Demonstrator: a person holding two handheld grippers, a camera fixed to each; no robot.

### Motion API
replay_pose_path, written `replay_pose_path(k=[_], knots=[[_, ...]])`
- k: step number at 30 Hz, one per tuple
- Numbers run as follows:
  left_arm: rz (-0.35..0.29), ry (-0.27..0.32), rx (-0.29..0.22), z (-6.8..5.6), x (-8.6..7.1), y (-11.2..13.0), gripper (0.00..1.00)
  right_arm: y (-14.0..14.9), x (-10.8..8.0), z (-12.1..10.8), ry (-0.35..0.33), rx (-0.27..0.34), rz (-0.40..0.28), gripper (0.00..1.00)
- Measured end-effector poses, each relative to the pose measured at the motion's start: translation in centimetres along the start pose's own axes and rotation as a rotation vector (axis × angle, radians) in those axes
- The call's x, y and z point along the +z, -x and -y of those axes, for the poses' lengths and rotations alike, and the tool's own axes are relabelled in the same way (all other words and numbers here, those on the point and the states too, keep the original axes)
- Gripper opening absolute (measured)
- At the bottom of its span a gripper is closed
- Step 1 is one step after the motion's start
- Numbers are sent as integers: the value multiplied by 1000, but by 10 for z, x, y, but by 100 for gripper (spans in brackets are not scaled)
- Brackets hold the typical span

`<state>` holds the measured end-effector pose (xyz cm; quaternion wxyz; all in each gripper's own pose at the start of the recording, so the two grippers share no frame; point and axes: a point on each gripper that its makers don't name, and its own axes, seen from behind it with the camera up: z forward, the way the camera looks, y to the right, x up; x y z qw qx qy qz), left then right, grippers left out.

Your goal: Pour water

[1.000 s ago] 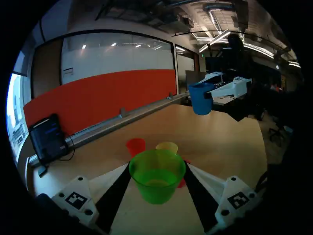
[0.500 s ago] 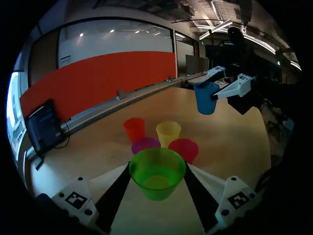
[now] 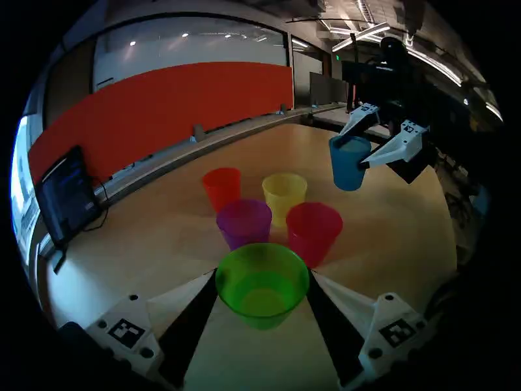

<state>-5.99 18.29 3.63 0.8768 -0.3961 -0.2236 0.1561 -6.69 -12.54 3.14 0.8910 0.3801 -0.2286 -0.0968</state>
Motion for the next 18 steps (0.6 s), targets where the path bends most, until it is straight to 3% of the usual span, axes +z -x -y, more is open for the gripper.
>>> replay_pose_path(k=[18], knots=[[34,4,-20,7,13,22,90,44,26,9,-17,19,73,94]])
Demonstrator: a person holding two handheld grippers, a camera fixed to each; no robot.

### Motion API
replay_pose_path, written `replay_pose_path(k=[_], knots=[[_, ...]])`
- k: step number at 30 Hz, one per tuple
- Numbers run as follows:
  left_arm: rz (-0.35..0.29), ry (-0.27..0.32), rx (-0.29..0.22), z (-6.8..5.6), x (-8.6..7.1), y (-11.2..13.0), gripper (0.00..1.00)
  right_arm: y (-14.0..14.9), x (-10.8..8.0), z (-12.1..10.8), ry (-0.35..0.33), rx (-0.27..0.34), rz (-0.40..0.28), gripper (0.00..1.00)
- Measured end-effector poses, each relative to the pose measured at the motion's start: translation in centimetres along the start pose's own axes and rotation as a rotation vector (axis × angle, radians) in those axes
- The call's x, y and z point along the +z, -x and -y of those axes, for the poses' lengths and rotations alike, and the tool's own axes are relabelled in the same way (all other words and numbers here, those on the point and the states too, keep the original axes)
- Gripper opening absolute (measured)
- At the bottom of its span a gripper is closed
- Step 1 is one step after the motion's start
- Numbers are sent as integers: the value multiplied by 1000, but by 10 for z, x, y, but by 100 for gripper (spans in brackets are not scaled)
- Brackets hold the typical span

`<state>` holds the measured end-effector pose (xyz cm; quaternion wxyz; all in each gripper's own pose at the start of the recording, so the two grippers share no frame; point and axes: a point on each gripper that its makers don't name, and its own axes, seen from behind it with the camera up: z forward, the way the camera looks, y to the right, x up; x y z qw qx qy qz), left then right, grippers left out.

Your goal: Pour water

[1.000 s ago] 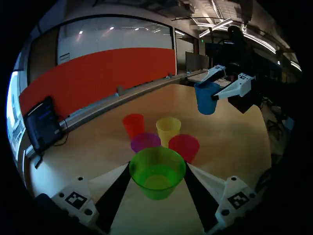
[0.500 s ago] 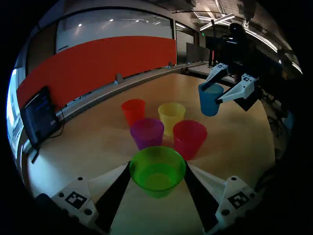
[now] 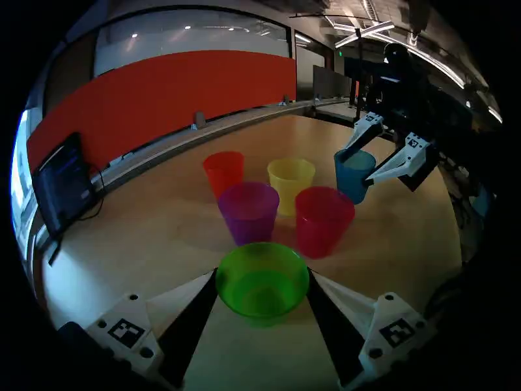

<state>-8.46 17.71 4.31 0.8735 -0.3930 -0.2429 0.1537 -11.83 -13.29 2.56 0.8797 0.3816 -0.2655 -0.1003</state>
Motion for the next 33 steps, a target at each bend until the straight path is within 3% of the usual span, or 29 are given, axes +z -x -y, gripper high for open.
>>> replay_pose_path(k=[12,18,24,33], knots=[[0,2,-5,1,-1,5,91,16,9,4,3,-4,24,94],[3,1,-3,1,0,7,91,22,8,3,9,-3,34,94],[18,5,-28,2,-1,12,98,27,7,2,17,0,43,99],[42,2,-29,1,-13,23,98,37,-3,2,29,15,48,100]])
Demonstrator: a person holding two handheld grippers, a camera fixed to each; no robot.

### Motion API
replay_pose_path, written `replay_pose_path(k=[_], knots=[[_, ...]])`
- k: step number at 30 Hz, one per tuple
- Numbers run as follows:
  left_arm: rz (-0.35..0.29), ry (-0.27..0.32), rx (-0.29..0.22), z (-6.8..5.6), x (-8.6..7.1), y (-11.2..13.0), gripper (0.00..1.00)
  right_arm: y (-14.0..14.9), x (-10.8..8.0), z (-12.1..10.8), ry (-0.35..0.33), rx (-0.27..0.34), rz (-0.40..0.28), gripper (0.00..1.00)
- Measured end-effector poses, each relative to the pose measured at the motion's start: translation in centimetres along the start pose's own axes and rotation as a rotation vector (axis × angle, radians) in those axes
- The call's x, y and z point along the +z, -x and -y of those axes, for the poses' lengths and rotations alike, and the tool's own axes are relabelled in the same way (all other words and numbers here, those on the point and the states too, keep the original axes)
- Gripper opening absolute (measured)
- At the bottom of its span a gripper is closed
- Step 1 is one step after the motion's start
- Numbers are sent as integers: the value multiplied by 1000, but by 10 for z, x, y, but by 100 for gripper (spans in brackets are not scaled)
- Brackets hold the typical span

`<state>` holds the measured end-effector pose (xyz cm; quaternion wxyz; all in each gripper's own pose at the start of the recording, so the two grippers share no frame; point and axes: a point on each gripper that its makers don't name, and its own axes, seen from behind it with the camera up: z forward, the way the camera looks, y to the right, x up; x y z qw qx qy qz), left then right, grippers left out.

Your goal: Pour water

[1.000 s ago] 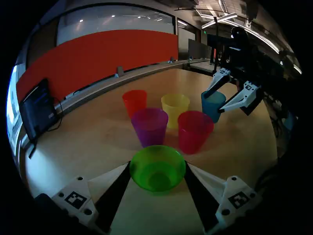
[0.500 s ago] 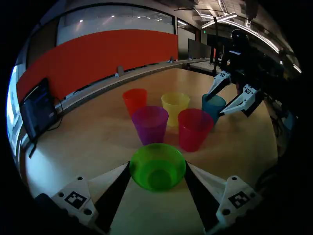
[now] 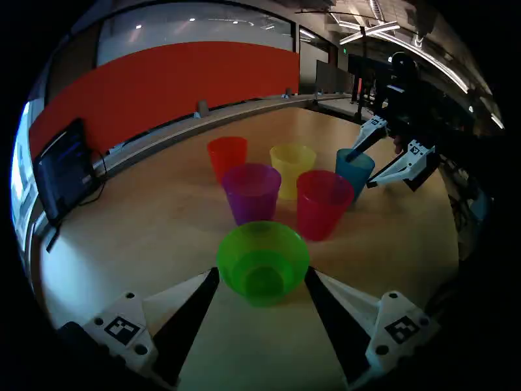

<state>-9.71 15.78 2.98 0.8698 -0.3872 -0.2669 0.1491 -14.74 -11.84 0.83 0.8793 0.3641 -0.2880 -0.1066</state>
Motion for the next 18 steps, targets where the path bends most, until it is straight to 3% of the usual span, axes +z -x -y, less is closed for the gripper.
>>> replay_pose_path(k=[6,18], knots=[[9,-28,3,2,-12,11,98,10,-13,-2,27,17,-2,100],[-36,-98,-31,3,-49,13,98,16,-46,-1,106,33,-51,100]])
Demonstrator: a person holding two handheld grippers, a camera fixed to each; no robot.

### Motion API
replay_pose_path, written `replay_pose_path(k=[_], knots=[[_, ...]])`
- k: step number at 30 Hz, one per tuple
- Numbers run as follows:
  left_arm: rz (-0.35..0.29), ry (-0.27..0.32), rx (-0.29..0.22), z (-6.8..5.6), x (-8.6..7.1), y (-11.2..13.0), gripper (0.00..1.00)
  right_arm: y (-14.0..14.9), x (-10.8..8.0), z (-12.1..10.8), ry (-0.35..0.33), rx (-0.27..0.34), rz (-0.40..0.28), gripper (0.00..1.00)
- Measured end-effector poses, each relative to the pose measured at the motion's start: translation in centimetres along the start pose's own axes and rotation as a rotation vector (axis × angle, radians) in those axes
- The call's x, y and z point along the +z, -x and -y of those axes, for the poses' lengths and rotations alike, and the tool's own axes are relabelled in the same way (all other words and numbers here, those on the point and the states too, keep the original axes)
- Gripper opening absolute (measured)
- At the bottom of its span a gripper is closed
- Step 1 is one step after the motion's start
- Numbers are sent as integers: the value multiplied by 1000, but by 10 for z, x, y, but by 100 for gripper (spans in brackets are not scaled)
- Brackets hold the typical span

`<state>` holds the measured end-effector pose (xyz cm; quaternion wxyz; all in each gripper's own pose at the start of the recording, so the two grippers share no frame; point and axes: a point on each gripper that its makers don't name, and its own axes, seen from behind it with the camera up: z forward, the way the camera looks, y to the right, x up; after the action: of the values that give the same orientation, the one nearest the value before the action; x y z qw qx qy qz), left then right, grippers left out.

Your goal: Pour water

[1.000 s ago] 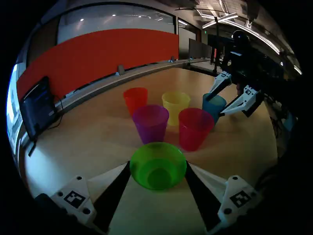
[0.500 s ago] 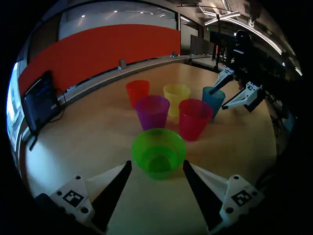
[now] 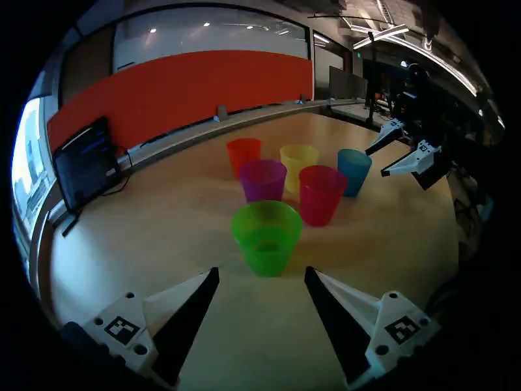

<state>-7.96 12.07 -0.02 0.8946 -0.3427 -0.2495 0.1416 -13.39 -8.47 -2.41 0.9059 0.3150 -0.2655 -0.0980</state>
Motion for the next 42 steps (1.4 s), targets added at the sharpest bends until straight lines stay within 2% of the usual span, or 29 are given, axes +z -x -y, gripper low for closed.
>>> replay_pose_path(k=[6,13,20,26,29,32,38,42], knots=[[-69,-63,-21,8,-20,-11,98,-5,-15,-2,45,29,-52,100],[-169,-176,-44,28,-46,-30,98,-27,-35,-15,128,79,-153,100],[-253,-289,-91,45,-63,-37,98,-44,-50,-28,215,127,-261,100],[-340,-355,-124,52,-79,-53,98,-61,-66,-44,310,137,-345,100],[-384,-406,-134,59,-89,-61,98,-70,-75,-54,372,145,-396,100],[-432,-448,-140,62,-97,-69,98,-79,-84,-66,442,164,-444,100],[-492,-502,-159,61,-105,-79,98,-98,-105,-77,533,207,-547,100],[-534,-541,-170,62,-108,-81,98,-101,-117,-80,593,225,-611,100]])
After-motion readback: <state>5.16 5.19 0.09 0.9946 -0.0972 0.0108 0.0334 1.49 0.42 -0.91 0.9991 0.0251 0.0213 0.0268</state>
